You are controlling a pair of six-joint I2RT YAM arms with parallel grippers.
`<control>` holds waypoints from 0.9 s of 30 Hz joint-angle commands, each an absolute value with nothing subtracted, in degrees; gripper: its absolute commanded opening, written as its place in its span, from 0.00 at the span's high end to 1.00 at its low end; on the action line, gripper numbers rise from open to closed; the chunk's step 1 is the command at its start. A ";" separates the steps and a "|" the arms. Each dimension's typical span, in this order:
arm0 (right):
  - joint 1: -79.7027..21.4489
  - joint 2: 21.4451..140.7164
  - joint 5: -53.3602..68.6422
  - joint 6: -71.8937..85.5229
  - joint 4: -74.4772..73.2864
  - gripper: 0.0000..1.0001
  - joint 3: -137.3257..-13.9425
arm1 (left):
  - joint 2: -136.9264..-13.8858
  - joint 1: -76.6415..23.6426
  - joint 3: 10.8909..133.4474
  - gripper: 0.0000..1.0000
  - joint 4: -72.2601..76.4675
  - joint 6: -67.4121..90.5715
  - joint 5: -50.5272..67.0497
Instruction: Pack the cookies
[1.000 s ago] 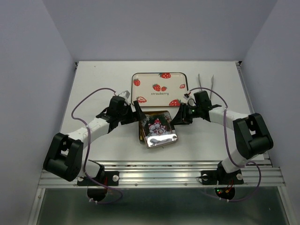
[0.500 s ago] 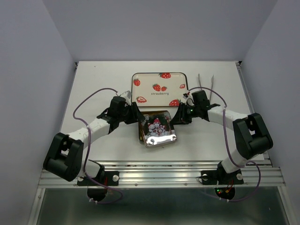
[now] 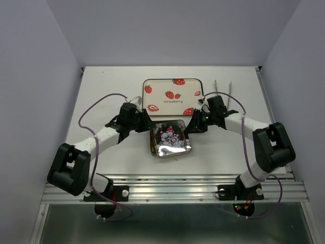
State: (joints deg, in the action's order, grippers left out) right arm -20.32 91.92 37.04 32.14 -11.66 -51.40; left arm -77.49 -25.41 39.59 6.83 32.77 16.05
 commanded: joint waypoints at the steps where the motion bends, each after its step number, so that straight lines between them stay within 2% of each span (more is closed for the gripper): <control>1: -21.27 92.10 39.64 31.03 -12.47 0.66 -55.63 | -78.83 -25.58 42.80 0.66 6.07 31.20 14.06; 20: -23.38 97.03 42.19 27.51 -20.13 0.66 -63.37 | -82.09 -25.49 47.64 0.68 2.64 31.99 6.60; 24: -23.38 96.59 39.65 27.33 -20.30 0.60 -63.81 | -82.44 -25.49 48.60 0.59 1.06 32.34 3.87; 27: -23.38 96.24 40.17 26.63 -20.22 0.59 -64.77 | -81.92 -25.40 48.78 0.57 0.70 32.61 2.46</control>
